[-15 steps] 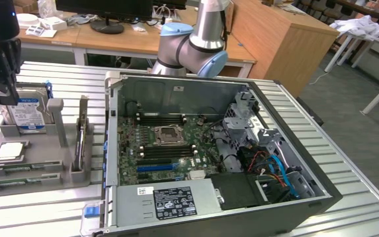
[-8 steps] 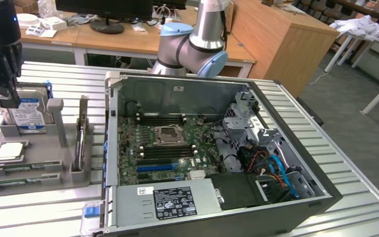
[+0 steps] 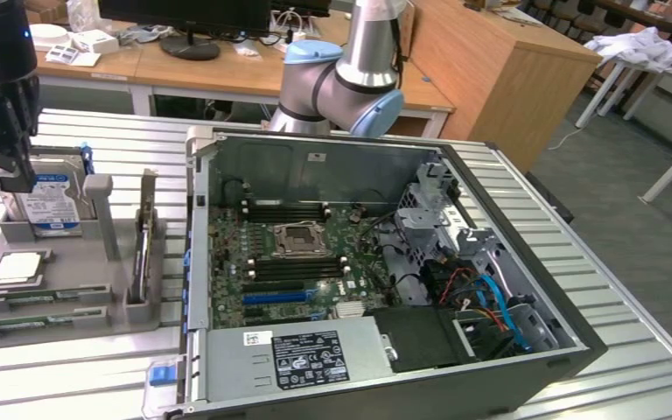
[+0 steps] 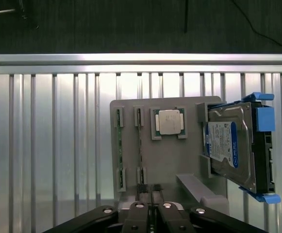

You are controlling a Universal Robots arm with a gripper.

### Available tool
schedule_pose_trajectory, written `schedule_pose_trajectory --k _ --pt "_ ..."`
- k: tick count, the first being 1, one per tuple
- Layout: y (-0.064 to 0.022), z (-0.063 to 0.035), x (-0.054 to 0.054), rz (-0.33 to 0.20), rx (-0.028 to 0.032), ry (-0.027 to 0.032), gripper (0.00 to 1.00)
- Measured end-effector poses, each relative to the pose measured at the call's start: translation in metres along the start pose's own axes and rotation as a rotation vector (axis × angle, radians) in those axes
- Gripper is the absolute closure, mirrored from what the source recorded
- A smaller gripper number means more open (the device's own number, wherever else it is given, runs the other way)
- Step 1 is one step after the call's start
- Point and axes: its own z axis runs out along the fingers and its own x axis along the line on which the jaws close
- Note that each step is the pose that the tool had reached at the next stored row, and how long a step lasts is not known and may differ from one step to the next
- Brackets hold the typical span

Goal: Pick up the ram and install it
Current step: 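Pick up the ram and move it above insertion slot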

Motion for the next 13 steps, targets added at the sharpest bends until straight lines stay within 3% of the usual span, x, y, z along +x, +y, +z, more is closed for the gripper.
schedule_pose_trajectory --k 3,4,13 --pt "0.0 0.0 0.0 0.0 0.0001 -0.0001 0.77" --pt "0.0 0.0 0.0 0.0 0.0 -0.0001 0.7" --pt "-0.0001 0.0033 0.0001 0.0 0.0 -0.0001 0.7"
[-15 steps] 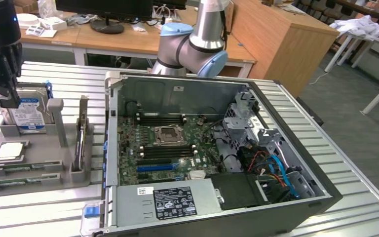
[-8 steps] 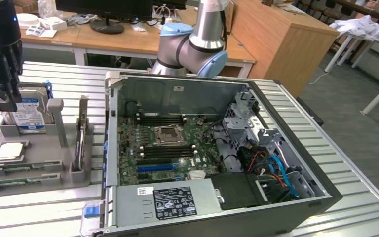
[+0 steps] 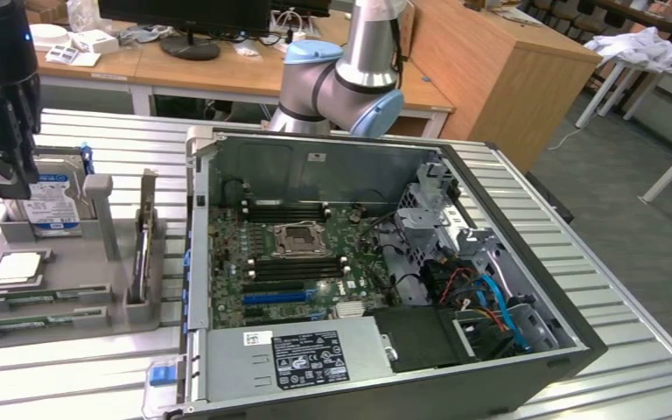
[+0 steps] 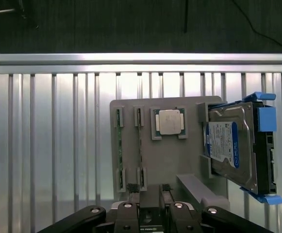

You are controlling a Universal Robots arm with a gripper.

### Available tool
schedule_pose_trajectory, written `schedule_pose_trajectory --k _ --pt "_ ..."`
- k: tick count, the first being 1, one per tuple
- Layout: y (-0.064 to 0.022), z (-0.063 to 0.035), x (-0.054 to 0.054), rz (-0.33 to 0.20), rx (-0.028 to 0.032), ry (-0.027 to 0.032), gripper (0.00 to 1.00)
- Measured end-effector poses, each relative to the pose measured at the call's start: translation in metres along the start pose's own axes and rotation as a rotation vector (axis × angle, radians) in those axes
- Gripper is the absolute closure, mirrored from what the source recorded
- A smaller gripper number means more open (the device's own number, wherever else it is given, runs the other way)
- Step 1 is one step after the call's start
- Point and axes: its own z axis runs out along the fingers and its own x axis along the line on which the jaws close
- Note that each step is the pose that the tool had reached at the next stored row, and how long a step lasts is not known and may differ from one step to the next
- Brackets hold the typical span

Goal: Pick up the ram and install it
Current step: 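Pick up the ram and move it above insertion slot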

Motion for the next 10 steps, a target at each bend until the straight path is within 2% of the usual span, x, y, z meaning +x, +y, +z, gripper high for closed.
schedule_pose_trajectory --k 10 --pt "-0.0007 0.0176 0.0 0.0 0.0 0.0 0.7"
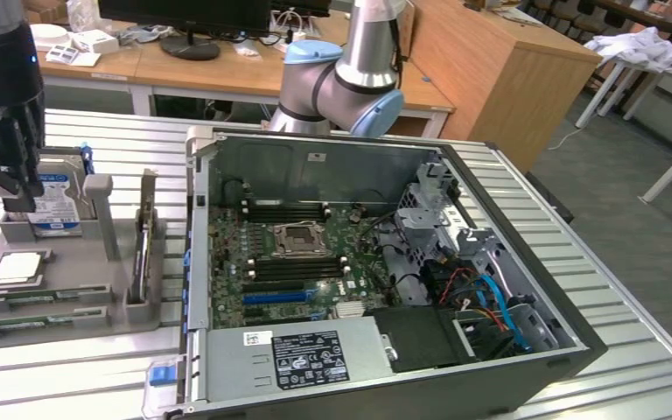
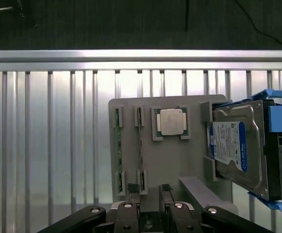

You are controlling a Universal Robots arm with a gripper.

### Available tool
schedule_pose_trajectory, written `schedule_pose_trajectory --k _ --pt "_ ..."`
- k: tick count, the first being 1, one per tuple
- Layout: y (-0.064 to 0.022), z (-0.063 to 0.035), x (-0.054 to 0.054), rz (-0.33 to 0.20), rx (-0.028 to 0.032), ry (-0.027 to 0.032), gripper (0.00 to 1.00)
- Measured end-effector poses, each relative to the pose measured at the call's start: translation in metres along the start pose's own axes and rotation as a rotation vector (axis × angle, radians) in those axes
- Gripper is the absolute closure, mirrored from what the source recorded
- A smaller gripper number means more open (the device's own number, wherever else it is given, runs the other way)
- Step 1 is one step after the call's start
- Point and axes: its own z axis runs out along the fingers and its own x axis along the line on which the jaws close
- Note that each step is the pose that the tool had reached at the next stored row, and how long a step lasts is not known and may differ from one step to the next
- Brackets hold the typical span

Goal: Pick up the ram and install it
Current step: 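Pick up the ram and move it above insertion slot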

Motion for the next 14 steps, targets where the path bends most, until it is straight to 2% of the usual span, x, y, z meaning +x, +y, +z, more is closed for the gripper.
schedule_pose_trajectory --k 14 --pt "-0.0008 0.0198 0.0 0.0 0.0 0.0 0.7"
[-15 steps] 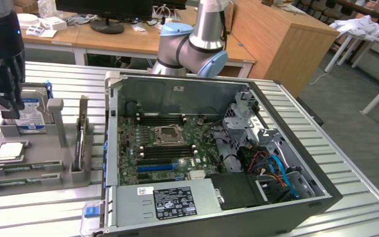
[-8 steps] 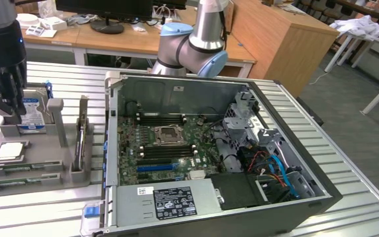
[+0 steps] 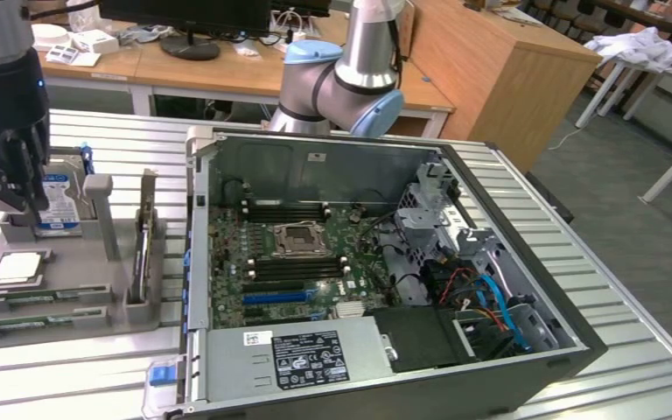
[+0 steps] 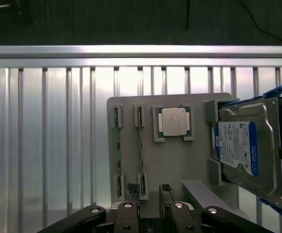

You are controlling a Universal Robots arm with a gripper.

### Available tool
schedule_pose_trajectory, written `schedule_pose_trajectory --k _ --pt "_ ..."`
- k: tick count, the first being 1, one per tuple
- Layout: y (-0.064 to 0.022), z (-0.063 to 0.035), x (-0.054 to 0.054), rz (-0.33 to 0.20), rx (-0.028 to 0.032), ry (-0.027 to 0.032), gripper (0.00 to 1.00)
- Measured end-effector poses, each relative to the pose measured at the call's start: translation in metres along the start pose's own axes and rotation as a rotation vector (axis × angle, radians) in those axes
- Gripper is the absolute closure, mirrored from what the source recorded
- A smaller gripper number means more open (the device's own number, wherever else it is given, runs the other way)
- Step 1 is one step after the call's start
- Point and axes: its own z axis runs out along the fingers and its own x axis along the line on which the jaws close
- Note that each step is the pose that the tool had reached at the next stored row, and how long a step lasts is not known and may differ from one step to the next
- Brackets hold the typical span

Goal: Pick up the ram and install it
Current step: 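Pick up the ram and move it above insertion slot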

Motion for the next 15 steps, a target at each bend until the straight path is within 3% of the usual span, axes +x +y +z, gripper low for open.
schedule_pose_trajectory --k 15 --pt "-0.0009 0.0216 0.0 0.0 0.0 0.0 0.7"
